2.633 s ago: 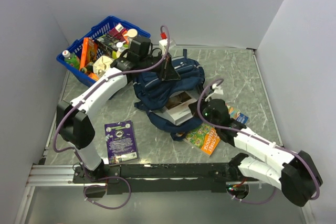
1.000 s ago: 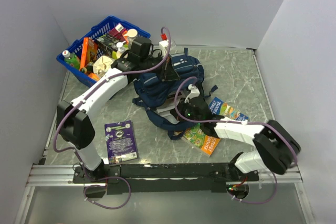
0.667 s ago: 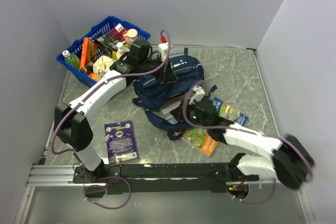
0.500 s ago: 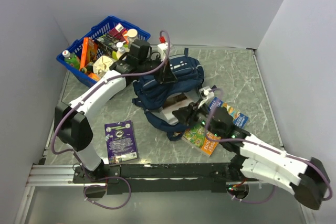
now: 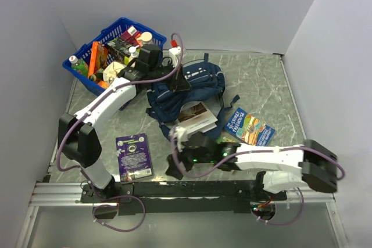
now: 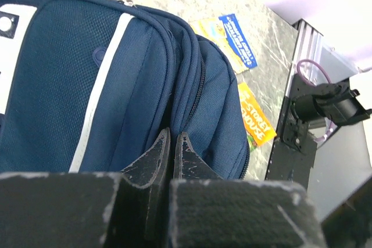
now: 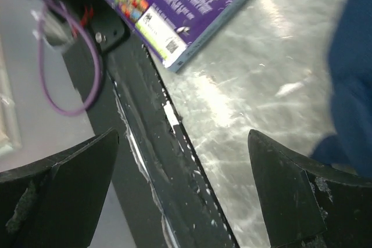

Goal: Pack the student bag
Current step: Place the book in the student bag, then pick up the book from the center of the board, then place the book in the student bag.

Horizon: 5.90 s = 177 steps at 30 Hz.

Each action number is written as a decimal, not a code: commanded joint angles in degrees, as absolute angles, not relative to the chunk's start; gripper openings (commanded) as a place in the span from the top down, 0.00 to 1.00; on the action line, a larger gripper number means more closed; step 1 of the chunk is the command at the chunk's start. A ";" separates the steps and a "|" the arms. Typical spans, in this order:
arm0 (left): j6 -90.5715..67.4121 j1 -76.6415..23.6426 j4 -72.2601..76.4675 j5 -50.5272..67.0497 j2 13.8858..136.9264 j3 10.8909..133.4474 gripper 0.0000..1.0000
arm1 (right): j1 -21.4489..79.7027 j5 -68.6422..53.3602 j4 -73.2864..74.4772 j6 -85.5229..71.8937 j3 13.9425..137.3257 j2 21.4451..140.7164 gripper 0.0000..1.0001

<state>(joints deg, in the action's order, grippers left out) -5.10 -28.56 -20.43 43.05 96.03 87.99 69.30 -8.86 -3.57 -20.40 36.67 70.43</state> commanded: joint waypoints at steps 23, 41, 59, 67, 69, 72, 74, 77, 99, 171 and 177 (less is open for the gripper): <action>1.06 -21.45 -24.79 49.13 90.97 87.54 0.99 | 81.30 3.08 -12.74 20.12 57.57 100.19 0.00; -1.76 -21.71 -23.38 49.75 91.76 88.33 0.99 | 82.53 -5.54 -14.24 24.79 67.76 112.23 0.00; -0.79 -23.55 -22.94 48.69 90.70 88.07 0.99 | 74.71 -10.89 -12.93 18.37 64.60 114.08 0.47; -0.62 -23.73 -22.85 48.78 90.79 88.42 0.99 | 74.53 -11.78 -12.30 14.95 61.00 111.72 0.94; -0.62 -23.73 -22.85 48.69 90.88 88.50 0.99 | 74.62 -9.76 -13.88 13.11 58.99 110.05 1.00; -0.62 -23.73 -22.85 48.60 90.79 88.77 0.99 | 74.97 -6.70 -16.08 11.61 56.96 106.18 1.00; -0.62 -23.73 -23.03 48.34 90.88 89.03 0.99 | 75.06 -5.11 -16.87 11.25 55.90 102.67 1.00; -0.62 -23.73 -22.24 47.46 90.62 89.03 0.99 | 75.15 -1.59 -17.49 10.55 53.79 95.29 1.00; 2.02 -23.64 -19.95 42.72 92.81 89.03 0.99 | 83.32 23.89 7.56 19.77 57.74 53.45 1.00; -2.64 -27.33 -24.16 51.41 86.49 96.23 0.99 | 49.86 37.38 8.79 -13.08 40.09 58.44 0.32; -2.55 -28.30 -26.63 53.96 85.96 98.96 0.99 | 47.73 34.72 9.66 -19.41 38.76 60.99 0.34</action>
